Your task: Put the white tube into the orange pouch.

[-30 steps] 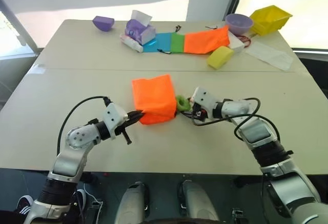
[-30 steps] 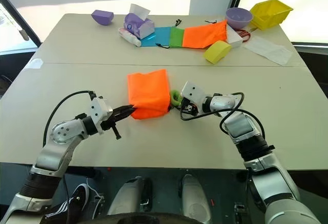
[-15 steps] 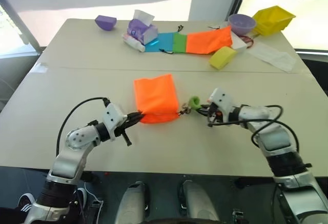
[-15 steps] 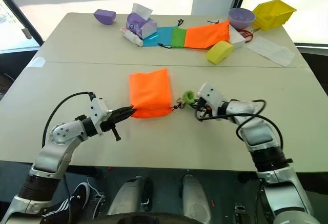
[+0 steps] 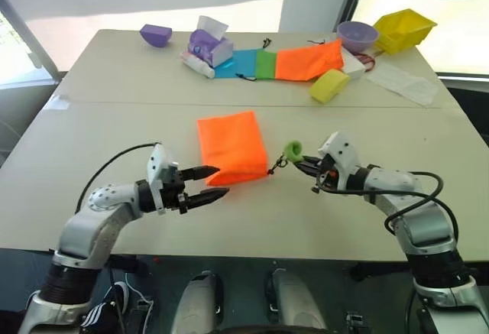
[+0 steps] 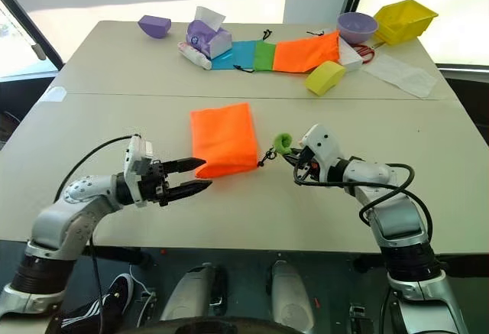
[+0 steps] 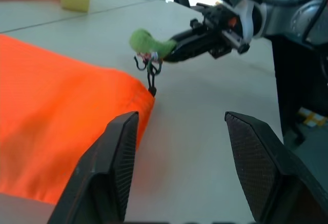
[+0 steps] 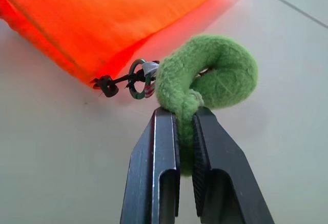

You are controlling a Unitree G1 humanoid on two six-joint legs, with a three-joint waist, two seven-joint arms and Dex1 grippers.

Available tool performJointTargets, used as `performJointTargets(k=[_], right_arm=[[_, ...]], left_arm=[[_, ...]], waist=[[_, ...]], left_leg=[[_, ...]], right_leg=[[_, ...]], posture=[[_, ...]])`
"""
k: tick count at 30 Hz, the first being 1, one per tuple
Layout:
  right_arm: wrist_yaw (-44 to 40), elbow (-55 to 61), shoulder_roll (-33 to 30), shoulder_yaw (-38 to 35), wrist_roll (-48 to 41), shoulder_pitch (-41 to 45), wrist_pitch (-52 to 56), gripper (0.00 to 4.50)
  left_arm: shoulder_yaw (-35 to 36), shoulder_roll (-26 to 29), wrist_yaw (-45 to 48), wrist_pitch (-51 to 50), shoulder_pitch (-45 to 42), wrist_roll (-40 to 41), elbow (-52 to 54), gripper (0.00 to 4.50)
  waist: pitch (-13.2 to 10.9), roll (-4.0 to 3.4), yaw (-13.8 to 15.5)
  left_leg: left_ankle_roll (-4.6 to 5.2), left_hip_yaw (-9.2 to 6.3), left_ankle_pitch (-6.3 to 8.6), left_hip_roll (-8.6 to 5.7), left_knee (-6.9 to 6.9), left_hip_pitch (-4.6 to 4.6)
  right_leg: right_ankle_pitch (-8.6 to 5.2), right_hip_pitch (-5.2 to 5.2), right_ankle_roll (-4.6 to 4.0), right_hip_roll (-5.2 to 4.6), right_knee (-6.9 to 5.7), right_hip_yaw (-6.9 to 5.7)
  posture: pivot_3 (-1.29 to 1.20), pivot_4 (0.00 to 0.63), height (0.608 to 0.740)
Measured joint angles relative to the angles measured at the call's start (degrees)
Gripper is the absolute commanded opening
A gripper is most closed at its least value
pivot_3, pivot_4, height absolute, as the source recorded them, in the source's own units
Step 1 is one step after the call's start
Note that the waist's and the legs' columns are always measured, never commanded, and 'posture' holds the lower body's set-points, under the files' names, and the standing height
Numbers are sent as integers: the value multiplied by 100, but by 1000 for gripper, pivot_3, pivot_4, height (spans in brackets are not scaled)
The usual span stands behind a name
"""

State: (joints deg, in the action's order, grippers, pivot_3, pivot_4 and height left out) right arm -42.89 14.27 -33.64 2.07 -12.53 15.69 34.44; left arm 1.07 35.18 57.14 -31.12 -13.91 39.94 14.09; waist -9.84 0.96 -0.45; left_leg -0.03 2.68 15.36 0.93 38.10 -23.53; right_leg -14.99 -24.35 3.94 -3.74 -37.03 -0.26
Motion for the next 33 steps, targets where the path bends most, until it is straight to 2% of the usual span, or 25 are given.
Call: performJointTargets(k=[3, 6, 8, 11, 15, 18, 23, 30, 33], right_arm=[[79, -5, 3, 21, 29, 0, -55, 0], [231, -120, 27, 100, 135, 16, -70, 0], [370, -253, 48, 156, 272, 1, -122, 0], [547, -322, 172, 193, 338, -17, -250, 0], [680, -327, 235, 190, 384, -45, -282, 0], [765, -318, 302, 202, 406, -70, -288, 0], [901, -295, 337, 198, 455, -154, -288, 0], [1057, -159, 348, 197, 456, -191, -282, 0], [1111, -124, 356, 197, 456, -191, -273, 0]], left_arm=[[41, 91, 78, -191, -559, 146, -2, 2828], [-159, -70, 149, -421, -1271, 148, -370, 2828], [-536, -261, 270, -219, -1770, -269, -807, 2828], [-1529, -753, 628, 210, -2371, -1097, -1655, 2828], [-2135, -1397, 700, 1007, -2821, -1948, -2903, 2828], [-2536, -1603, 872, 1641, -3203, -2615, -3646, 2828], [-2640, -2073, 807, 1823, -3531, -3091, -4491, 2828], [-2584, -2207, 716, 1906, -3639, -3373, -4784, 2828], [-2576, -2181, 654, 1907, -3638, -3512, -4788, 1992]], waist=[[0, 0, -12], [0, 3, -14], [0, 3, 5], [0, 3, -5], [-2, 5, -30], [-2, 5, -19], [-2, 6, -23], [-2, 6, -22], [-2, 6, -18]], left_leg=[[1, 2, 0, -2, 6, 3], [3, 4, -2, -4, 10, 4], [5, 3, -3, -10, 10, 7], [7, 12, -4, -14, 10, 6], [8, 15, -4, -13, 10, 3], [8, 8, -4, -7, 7, 3], [8, 6, -4, -1, 8, 2], [8, 4, -4, 3, 8, 3], [8, 5, -4, 3, 9, 3]], right_leg=[[0, 6, 1, 10, -1, 2], [8, 10, 19, 30, -1, 0], [9, 13, 24, 38, -1, 0], [9, 13, 35, 43, 3, 11], [20, 6, 61, 52, 1, 15], [20, 2, 60, 68, -2, 14], [20, 1, 59, 77, -2, 18], [20, 1, 59, 77, -3, 19], [20, 1, 60, 77, -3, 20]], posture=[[0, 150, 740], [0, 150, 740], [0, 150, 740], [0, 150, 740], [0, 150, 740], [0, 150, 740], [0, 150, 740], [0, 150, 740], [0, 150, 740]])
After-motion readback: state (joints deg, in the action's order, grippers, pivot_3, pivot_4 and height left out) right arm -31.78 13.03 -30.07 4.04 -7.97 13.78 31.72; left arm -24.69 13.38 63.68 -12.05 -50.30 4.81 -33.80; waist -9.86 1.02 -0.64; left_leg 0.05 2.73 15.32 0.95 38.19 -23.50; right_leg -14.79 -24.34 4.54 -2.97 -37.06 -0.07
